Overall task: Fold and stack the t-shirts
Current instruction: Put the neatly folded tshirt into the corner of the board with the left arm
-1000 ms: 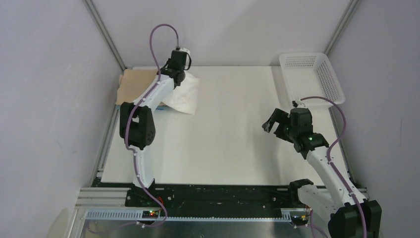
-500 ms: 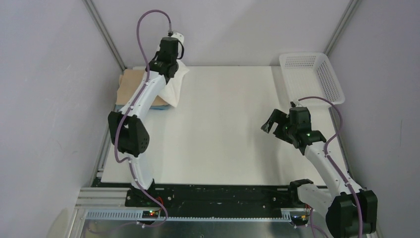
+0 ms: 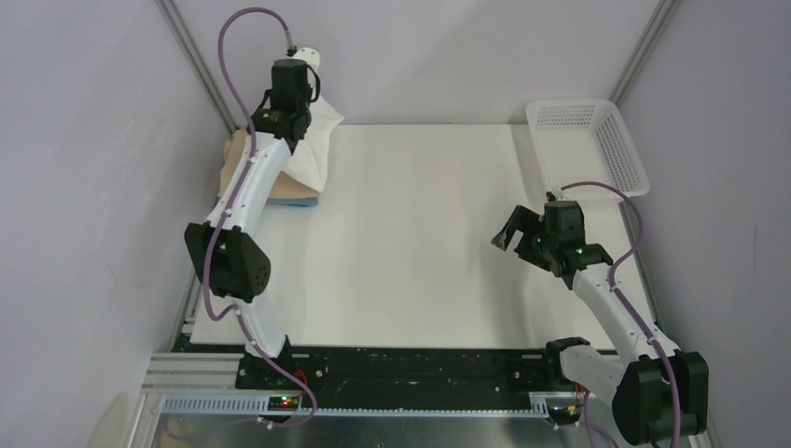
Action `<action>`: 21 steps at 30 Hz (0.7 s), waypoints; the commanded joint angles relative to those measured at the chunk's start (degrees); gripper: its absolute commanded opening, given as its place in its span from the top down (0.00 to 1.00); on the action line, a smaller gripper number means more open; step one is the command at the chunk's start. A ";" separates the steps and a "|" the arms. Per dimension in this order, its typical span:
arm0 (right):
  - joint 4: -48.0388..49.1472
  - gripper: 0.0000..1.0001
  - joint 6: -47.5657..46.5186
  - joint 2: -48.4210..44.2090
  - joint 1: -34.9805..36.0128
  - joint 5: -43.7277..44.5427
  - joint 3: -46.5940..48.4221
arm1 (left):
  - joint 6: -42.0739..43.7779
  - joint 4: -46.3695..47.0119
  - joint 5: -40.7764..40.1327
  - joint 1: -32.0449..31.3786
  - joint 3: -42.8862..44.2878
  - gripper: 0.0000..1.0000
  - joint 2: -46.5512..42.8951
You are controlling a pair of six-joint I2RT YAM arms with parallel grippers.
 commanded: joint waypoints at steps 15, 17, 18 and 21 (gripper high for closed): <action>0.52 0.00 -0.48 0.86 -0.60 3.80 0.05 | -5.79 1.47 11.39 17.27 5.03 1.00 14.58; 0.58 0.00 -0.53 1.42 -0.60 4.12 0.02 | -5.71 1.61 13.04 19.08 5.01 1.00 15.61; 0.81 0.00 -0.59 1.84 -0.60 4.18 0.04 | -5.85 1.63 13.28 20.22 5.38 1.00 16.00; 1.38 0.00 -0.39 2.93 -0.61 4.14 0.03 | -6.83 1.50 13.37 22.13 7.00 0.92 18.37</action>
